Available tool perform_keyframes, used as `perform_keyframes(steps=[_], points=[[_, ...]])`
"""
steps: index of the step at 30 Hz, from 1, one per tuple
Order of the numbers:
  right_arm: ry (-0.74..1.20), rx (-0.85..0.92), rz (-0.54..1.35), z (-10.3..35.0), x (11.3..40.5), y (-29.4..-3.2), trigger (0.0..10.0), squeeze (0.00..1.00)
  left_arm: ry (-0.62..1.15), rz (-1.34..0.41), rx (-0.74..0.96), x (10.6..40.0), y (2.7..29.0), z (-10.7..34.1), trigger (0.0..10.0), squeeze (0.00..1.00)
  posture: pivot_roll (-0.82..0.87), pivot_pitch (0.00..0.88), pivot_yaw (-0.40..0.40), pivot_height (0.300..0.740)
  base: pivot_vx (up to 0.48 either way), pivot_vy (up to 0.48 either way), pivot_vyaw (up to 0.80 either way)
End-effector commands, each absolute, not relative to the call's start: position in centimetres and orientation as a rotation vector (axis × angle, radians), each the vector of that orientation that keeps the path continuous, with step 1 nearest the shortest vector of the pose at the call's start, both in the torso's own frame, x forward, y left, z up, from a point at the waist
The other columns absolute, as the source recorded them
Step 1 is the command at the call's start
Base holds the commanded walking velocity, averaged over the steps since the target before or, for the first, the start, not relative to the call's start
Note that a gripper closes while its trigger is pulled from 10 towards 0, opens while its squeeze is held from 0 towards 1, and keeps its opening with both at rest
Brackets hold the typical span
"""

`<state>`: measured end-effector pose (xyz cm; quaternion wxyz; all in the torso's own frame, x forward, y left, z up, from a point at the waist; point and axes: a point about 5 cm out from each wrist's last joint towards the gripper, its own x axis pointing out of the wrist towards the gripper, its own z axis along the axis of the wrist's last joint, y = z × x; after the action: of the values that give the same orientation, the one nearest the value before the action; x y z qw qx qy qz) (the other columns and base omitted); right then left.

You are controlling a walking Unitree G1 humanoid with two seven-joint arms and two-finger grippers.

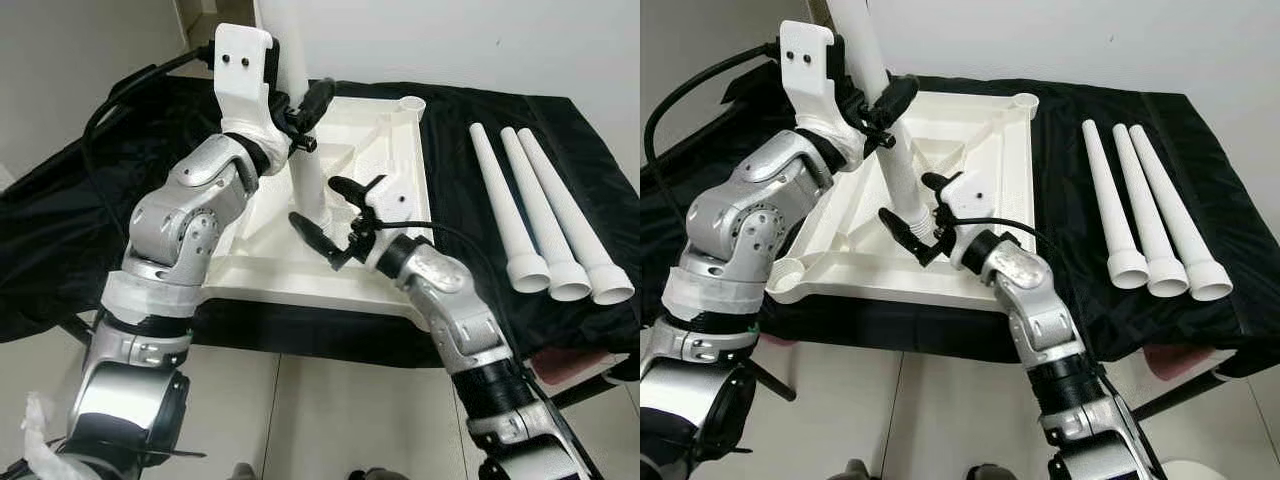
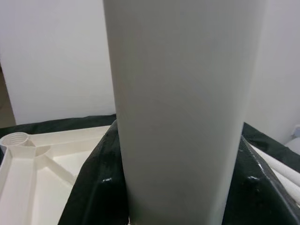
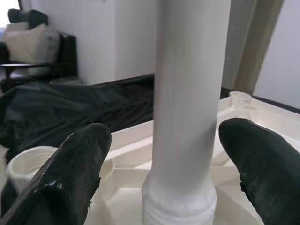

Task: Building children table

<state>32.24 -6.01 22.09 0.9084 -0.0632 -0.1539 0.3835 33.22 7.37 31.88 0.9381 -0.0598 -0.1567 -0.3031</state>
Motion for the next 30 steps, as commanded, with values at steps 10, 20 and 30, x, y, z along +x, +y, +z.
perform_keyframes(steps=[10, 20, 30], points=[[-0.268, -0.143, 0.716, 22.0, 33.6, -5.3, 10.0, 0.0, -0.409, -0.621, -0.117, 32.2, 6.7, 33.2, 10.0, 0.0, -0.02, 0.065, 0.047, 0.74, 0.0, 0.0, 0.0], [-0.282, -0.142, 0.653, 23.0, 35.1, -4.3, 10.0, 0.0, -0.422, -0.642, -0.135, 31.9, 6.0, 33.6, 10.0, 0.0, -0.02, 0.061, 0.051, 0.74, 0.0, 0.0, 0.0], [-0.296, -0.129, 0.649, 23.7, 35.4, -4.0, 0.0, 0.0, -0.421, -0.648, -0.131, 31.8, 5.8, 33.4, 10.0, 0.0, -0.02, 0.058, 0.049, 0.74, 0.0, 0.0, 0.0]])
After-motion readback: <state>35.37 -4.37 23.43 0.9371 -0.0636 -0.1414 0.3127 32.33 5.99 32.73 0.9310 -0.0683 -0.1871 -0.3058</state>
